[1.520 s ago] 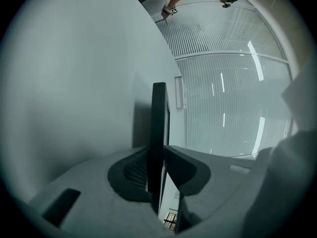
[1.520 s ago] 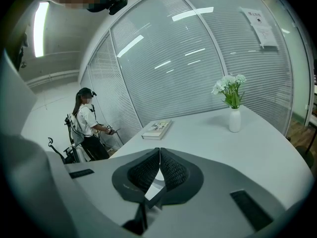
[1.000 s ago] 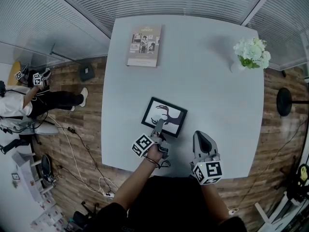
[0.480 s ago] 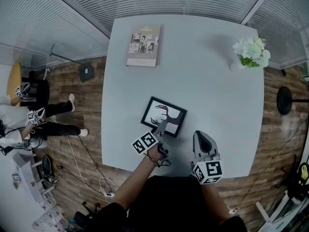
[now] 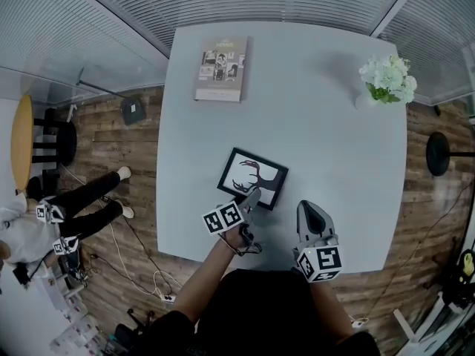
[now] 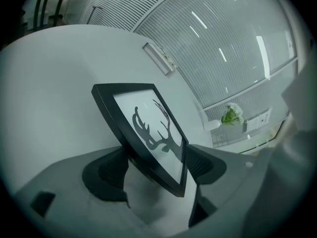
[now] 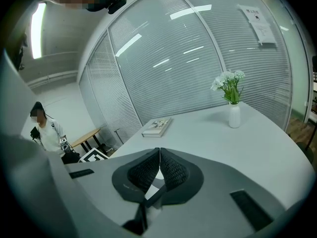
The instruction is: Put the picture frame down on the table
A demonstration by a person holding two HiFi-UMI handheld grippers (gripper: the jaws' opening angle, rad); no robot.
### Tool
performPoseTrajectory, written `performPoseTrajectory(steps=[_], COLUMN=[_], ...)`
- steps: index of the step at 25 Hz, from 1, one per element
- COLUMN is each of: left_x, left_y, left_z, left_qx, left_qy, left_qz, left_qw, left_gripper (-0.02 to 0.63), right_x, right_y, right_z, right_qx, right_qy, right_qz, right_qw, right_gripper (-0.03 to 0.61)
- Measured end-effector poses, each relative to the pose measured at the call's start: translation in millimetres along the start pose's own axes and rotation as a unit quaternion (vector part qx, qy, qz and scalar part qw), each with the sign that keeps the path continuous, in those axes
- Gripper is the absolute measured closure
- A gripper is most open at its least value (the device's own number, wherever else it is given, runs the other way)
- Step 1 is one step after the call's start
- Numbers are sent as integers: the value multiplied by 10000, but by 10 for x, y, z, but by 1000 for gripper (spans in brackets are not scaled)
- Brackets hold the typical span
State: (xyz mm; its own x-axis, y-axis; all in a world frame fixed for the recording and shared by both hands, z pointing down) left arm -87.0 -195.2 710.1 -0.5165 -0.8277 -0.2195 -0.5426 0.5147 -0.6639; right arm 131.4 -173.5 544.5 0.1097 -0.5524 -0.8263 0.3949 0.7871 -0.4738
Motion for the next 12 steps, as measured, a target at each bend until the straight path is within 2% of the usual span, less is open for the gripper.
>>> performPoseTrajectory(steps=[6, 12], left_x=[-30, -98], left_y=[17, 7], left_z=[3, 5], left_qx=[-55, 65], left_qy=[-688, -1527], left_qz=[-458, -883], left_qw=[9966, 9843], left_gripper=[256, 256], right_x=[-7, -31], right_y=[3, 12], right_z=[-6, -11], right_qx=[3, -7], right_qy=[-9, -31], right_qz=[4, -10], right_qw=[10000, 10000], right_gripper=[565, 565])
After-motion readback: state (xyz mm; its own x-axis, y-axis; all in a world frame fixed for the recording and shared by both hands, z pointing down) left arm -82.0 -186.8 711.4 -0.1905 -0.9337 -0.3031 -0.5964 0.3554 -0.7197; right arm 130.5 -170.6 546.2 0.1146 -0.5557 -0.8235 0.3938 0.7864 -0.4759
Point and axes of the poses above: the fingertips, and each gripper's own axes: y backward along the fingers, z to its right, x out of its top, the point moved 7 cm from there along y, backward along the fingers, and after that the axes turned 1 degree about -x, right-handed, at the moved point
